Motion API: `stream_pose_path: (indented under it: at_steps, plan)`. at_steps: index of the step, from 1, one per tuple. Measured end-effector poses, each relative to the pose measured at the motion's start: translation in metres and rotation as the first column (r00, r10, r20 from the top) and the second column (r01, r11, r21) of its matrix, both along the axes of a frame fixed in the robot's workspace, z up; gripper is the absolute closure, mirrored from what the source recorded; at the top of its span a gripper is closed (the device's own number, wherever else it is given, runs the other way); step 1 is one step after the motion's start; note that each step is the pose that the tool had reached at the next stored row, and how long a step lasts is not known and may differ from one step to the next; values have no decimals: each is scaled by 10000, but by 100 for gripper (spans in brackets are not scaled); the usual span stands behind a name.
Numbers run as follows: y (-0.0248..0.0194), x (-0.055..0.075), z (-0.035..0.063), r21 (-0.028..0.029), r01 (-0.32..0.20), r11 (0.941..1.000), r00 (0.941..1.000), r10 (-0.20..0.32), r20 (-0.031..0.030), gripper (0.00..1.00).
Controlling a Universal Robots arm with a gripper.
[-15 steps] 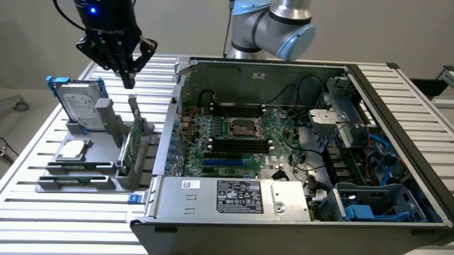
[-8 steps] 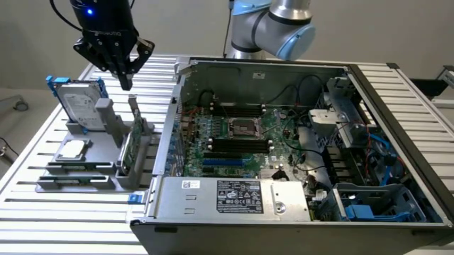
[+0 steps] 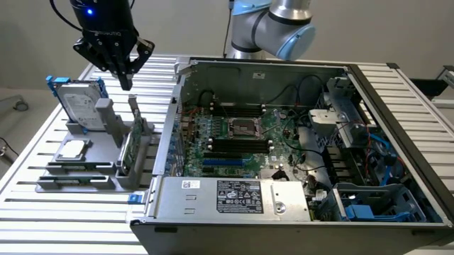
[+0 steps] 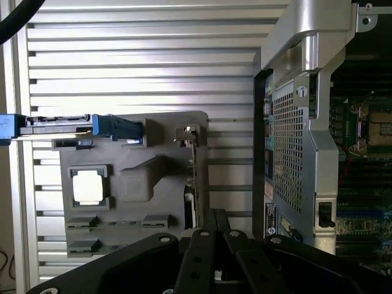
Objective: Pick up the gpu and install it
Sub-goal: 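Pick up the gpu and move the gpu toward the slot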
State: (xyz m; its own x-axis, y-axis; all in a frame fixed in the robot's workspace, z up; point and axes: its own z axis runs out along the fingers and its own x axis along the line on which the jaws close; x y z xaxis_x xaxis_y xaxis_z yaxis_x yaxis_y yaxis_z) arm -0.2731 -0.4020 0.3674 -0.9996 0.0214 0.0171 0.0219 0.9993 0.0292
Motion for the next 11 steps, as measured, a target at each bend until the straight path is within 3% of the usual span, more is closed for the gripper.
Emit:
stream_pose_path:
  at_steps: [5, 11]
  plan:
    - [0, 0, -1, 1, 0, 10000, 10000, 0, 1, 88]
    - [-2, -8, -30, -3, 0, 10000, 10000, 0, 1, 64]
